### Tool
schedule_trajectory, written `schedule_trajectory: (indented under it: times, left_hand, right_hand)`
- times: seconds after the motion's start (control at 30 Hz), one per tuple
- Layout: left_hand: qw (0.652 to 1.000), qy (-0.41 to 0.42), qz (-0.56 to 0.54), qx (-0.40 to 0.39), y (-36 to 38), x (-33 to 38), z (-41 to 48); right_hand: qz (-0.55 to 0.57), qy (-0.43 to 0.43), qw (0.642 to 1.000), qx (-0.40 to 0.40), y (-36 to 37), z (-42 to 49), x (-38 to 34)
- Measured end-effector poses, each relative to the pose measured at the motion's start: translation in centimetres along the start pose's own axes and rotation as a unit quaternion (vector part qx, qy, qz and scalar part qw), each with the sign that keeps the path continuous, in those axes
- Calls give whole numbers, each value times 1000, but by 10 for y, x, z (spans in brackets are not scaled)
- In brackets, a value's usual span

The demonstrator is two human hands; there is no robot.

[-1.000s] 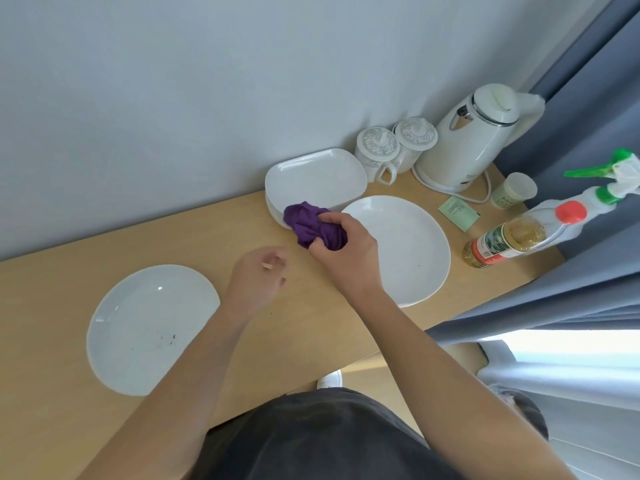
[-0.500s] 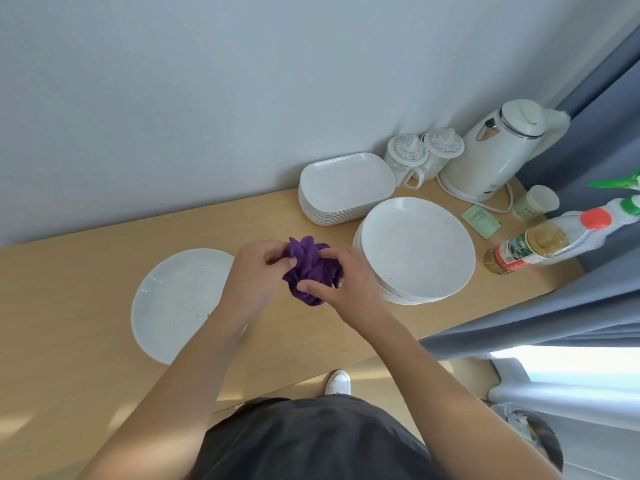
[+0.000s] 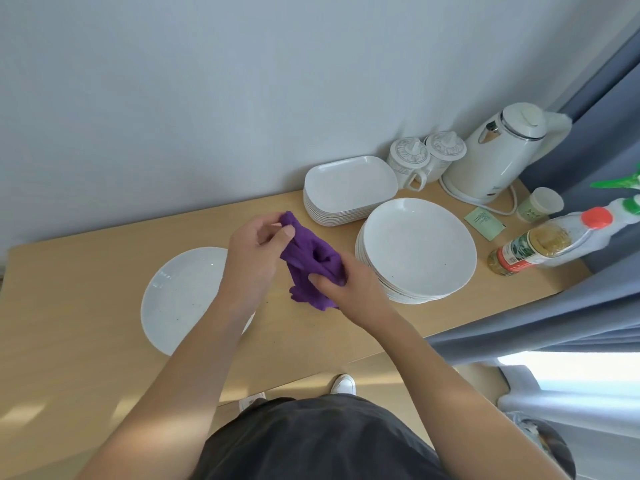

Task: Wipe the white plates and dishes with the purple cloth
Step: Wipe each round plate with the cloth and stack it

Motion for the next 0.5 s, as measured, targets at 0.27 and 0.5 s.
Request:
schedule_trajectory:
  times: [0.27, 0.5]
  left_hand:
    - [972, -55, 215, 80, -2, -20, -5]
    - [929, -54, 357, 84, -30, -62, -35]
  right_hand:
    - [139, -8, 990, -22, -19, -6, -19]
    - [71, -84, 988, -104, 12, -2, -33]
Point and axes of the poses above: each hand's wrist, its own z-axis towards the middle knuckle, its own y-axis out of the palm, x = y × z, the point moved 2 cm from there along z, towards the middle knuckle, and after that the axes turned 14 degrees about z, right-handed, at the moved point
